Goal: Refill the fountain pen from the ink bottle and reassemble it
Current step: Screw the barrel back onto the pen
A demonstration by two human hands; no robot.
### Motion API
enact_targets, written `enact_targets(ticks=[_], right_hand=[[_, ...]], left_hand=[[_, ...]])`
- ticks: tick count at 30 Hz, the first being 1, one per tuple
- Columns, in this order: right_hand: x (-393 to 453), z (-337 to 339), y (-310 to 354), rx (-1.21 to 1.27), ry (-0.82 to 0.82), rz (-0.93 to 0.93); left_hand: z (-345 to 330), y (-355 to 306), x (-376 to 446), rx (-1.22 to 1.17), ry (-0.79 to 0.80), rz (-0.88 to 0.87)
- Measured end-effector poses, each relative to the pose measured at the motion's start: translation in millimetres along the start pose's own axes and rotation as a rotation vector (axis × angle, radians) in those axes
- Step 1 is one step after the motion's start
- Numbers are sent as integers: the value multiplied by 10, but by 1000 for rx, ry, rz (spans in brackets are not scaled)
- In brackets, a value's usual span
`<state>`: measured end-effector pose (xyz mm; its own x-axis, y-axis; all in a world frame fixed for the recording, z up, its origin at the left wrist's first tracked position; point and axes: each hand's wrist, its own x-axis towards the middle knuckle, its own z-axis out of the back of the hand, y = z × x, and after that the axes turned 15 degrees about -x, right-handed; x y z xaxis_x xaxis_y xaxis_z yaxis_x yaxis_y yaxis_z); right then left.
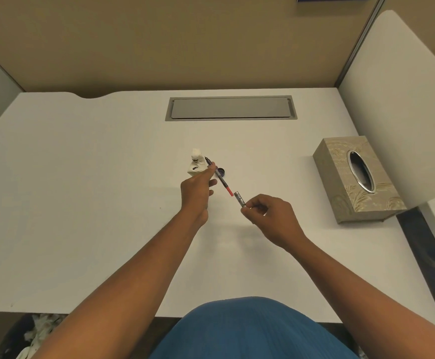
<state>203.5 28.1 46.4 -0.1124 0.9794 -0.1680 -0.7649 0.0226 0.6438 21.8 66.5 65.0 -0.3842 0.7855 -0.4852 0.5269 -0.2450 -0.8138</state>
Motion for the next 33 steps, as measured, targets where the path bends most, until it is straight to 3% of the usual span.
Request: enact_targets(ticks=[10,17,24,33], right_hand=[[22,27,88,-67,-6,63],[105,3,103,1,-33,41],[98,-18,96,189,-22,-12],[63,-1,42,250,-3,-53]], left_hand=[[-18,30,60,-111,-102,37],[-20,77,43,-58,-38,60],[3,116,-12,59,167,124],[-15,126,-31,88,183,40]])
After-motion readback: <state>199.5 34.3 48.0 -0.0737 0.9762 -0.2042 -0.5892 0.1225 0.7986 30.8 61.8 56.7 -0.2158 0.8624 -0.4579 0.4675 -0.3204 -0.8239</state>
